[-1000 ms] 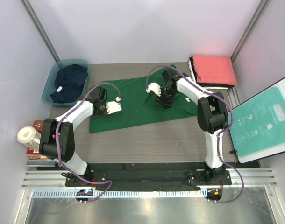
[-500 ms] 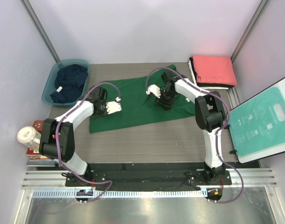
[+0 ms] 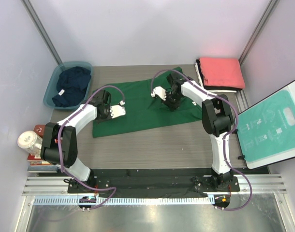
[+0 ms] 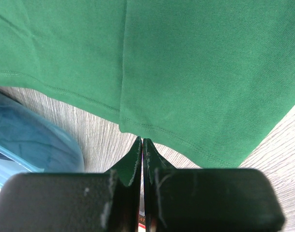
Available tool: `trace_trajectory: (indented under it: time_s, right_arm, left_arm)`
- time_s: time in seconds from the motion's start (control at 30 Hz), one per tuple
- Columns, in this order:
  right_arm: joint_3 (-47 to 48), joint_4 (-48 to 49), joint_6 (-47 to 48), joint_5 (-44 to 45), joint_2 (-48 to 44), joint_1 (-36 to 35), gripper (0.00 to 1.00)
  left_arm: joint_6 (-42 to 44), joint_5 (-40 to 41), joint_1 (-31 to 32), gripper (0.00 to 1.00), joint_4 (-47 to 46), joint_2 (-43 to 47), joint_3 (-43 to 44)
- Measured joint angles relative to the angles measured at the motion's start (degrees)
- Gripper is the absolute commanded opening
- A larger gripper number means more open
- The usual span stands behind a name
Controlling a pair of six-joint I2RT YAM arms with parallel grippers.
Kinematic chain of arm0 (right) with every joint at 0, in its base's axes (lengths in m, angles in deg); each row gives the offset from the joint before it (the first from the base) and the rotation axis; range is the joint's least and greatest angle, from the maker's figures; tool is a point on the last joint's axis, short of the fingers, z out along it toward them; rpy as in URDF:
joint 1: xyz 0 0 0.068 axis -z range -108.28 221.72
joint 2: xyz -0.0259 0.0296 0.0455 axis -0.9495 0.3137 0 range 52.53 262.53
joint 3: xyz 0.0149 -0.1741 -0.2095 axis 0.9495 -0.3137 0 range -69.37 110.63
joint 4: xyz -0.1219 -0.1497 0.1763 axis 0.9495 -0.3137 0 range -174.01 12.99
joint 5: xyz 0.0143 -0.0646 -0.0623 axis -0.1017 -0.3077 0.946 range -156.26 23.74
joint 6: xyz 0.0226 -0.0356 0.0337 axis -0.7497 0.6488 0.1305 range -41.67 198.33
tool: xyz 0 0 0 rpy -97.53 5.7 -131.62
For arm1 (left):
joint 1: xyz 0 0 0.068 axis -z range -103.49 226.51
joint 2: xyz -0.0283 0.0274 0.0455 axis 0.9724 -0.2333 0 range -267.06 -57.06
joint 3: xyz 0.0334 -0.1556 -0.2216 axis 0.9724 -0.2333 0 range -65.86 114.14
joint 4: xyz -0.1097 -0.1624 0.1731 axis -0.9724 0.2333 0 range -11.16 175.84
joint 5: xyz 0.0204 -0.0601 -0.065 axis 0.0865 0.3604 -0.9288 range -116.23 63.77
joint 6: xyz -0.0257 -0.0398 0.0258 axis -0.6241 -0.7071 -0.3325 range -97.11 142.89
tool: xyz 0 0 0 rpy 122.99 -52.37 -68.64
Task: Fold and stack the t-shirts
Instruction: Fold the flattened tshirt in 1/3 of the way
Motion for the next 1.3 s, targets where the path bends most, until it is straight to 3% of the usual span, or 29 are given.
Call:
trace_trajectory:
  time_s: [0.47, 0.63, 0.73, 0.97, 1.3]
  right_arm:
    - [10.71, 2.64, 3.61, 4.0, 1.7, -1.27, 0.06]
    - [10.84, 4.79, 5.05, 6.05, 4.63, -1.95, 0.11]
    - [10.84, 6.27, 5.53, 7.08, 5.46, -2.34, 0.15]
    - [9.44, 13.57, 5.75, 9.57, 5.46, -3.58, 0.36]
    - [-0.09, 28.76, 6.34, 13.53, 5.27, -6.08, 0.54]
  left_arm:
    - [-0.09, -0.04, 0.02, 0.0, -0.02, -0.68, 0.0]
    - [-0.13, -0.04, 0.0, 0.0, -0.02, -0.68, 0.0]
    - [-0.22, -0.04, 0.0, 0.0, -0.02, -0.68, 0.0]
    - [-0.24, -0.31, 0.02, 0.0, 0.0, -1.2, 0.28]
    - [-0.17, -0.48, 0.04, 0.0, 0.04, -2.32, 1.88]
